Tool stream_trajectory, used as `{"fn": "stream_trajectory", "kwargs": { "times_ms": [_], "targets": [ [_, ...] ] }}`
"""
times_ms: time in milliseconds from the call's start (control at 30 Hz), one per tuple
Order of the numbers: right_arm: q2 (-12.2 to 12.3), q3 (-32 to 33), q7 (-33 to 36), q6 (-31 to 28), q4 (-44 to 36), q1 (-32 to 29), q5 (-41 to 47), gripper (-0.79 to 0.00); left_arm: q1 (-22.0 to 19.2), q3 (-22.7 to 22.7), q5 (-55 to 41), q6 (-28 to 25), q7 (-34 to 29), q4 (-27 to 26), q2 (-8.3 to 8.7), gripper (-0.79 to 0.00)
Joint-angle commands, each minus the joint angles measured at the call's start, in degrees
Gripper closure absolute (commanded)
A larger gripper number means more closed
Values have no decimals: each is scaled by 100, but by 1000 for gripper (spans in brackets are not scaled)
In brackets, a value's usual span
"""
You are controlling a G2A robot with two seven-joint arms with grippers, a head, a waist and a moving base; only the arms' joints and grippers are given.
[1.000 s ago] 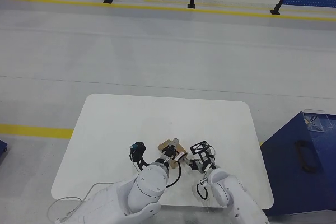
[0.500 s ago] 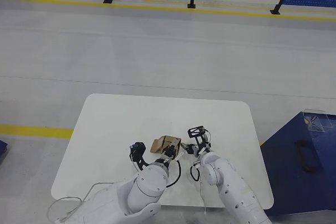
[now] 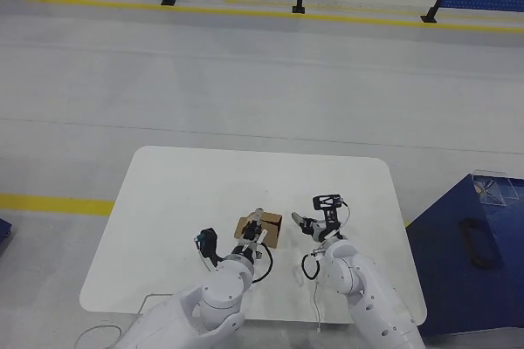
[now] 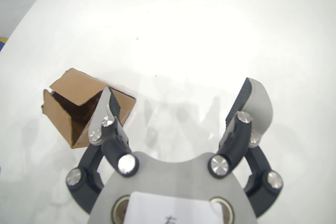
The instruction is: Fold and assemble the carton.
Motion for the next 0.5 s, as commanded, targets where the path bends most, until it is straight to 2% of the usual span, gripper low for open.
{"fn": "stream_trajectory", "kwargs": {
  "times_ms": [0, 133, 200, 267, 300, 333, 467],
  "targets": [
    [1, 3, -13, -38, -27, -18, 7, -785, 63, -16, 137, -488, 37, 407, -79, -785],
    [1, 3, -13, -38, -27, -18, 7, -785, 46, -11, 14, -625, -28, 887, -261, -785],
    [1, 3, -13, -38, -27, -18, 7, -785, 13, -13, 26, -655, -17, 1148, -346, -748],
    [1, 3, -13, -38, -27, -18, 7, -785, 16, -47, -102, -765, -24, 1340, -436, -591],
    [1, 3, -13, -38, -27, -18, 7, -785, 7, -65, -169, -797, -85, 1422, -477, -428],
    [1, 3, -13, -38, -27, -18, 7, -785, -5, -90, -199, -820, -96, 1531, -514, -379],
    [1, 3, -13, -38, -27, -18, 7, -785, -65, -149, -288, -784, -97, 1853, -660, -354]
  ]
}}
